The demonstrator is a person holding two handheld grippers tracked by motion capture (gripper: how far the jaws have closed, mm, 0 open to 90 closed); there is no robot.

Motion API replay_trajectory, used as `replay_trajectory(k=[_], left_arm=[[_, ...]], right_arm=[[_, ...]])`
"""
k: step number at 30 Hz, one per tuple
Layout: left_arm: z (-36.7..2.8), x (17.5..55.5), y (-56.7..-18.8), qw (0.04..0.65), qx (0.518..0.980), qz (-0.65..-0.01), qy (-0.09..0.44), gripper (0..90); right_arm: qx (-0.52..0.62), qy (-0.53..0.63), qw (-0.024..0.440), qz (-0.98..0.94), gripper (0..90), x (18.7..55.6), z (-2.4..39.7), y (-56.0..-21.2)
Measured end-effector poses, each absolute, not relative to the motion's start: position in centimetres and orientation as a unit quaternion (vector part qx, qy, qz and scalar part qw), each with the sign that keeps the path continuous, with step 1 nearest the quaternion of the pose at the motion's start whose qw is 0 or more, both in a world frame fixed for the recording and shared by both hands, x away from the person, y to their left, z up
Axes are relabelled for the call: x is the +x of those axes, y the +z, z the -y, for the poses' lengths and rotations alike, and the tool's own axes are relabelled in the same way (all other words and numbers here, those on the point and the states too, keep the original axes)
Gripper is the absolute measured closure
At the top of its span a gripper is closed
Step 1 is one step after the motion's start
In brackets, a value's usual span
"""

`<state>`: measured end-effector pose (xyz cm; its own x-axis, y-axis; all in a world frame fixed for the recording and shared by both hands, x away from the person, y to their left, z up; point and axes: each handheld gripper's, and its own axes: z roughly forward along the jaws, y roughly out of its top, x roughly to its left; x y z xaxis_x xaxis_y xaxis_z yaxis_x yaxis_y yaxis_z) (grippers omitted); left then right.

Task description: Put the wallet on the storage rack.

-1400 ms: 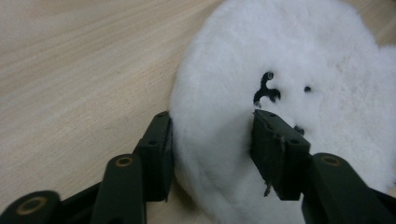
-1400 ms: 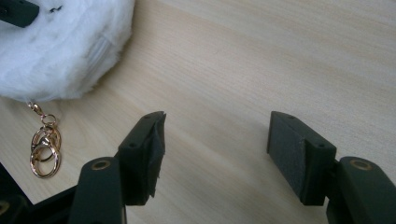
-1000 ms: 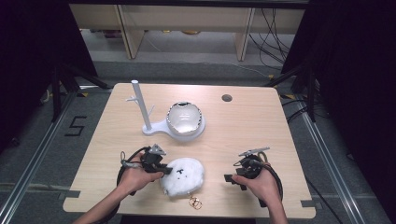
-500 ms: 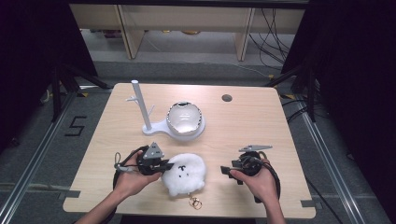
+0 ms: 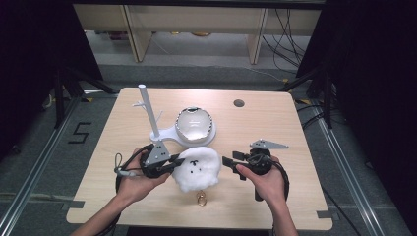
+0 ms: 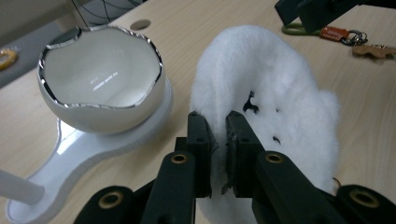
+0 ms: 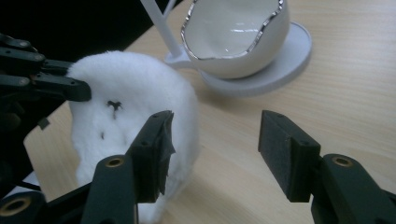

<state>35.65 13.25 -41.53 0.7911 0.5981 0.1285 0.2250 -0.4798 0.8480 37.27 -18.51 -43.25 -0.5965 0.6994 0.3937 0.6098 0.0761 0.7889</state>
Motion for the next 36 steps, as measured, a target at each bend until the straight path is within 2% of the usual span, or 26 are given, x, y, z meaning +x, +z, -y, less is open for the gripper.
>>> replay_trajectory(k=[15, 17, 19, 22, 23, 26, 29, 31, 34, 36], left_arm=[[-12.5, 35.5, -39.2, 0.472, 0.824, -0.207, 0.235, 81.1], [-12.5, 35.5, -38.9, 0.475, 0.822, -0.203, 0.241, 81.1], [-12.5, 35.4, -38.6, 0.477, 0.819, -0.198, 0.250, 81.0], [-12.6, 35.4, -38.3, 0.481, 0.814, -0.193, 0.260, 80.0], [-12.7, 35.4, -38.3, 0.485, 0.812, -0.195, 0.259, 79.5], [-12.9, 35.6, -38.1, 0.491, 0.808, -0.193, 0.263, 77.2], [-13.1, 35.7, -38.0, 0.489, 0.808, -0.192, 0.267, 68.5], [-13.3, 35.7, -38.0, 0.486, 0.808, -0.191, 0.273, 59.1], [-14.0, 35.5, -38.2, 0.488, 0.803, -0.202, 0.277, 45.6], [-14.5, 35.4, -38.4, 0.494, 0.797, -0.210, 0.277, 40.8]], right_arm=[[0.409, 0.526, 0.039, -0.745, 41.2, 38.4, 15.9, -41.1], [0.410, 0.525, 0.036, -0.745, 45.5, 38.4, 15.6, -41.0], [0.410, 0.524, 0.023, -0.746, 57.9, 38.3, 15.4, -40.8], [0.382, 0.526, 0.056, -0.758, 72.9, 38.4, 15.5, -40.7], [0.392, 0.530, 0.047, -0.751, 75.3, 38.1, 15.4, -40.4], [0.380, 0.536, 0.067, -0.751, 77.6, 38.0, 15.3, -40.1], [0.376, 0.541, 0.078, -0.748, 78.5, 37.9, 15.3, -39.9], [0.371, 0.543, 0.086, -0.748, 78.7, 37.9, 15.3, -39.8], [0.378, 0.545, 0.110, -0.740, 78.9, 38.0, 15.5, -39.6], [0.373, 0.551, 0.134, -0.735, 78.9, 38.2, 15.8, -39.5]])
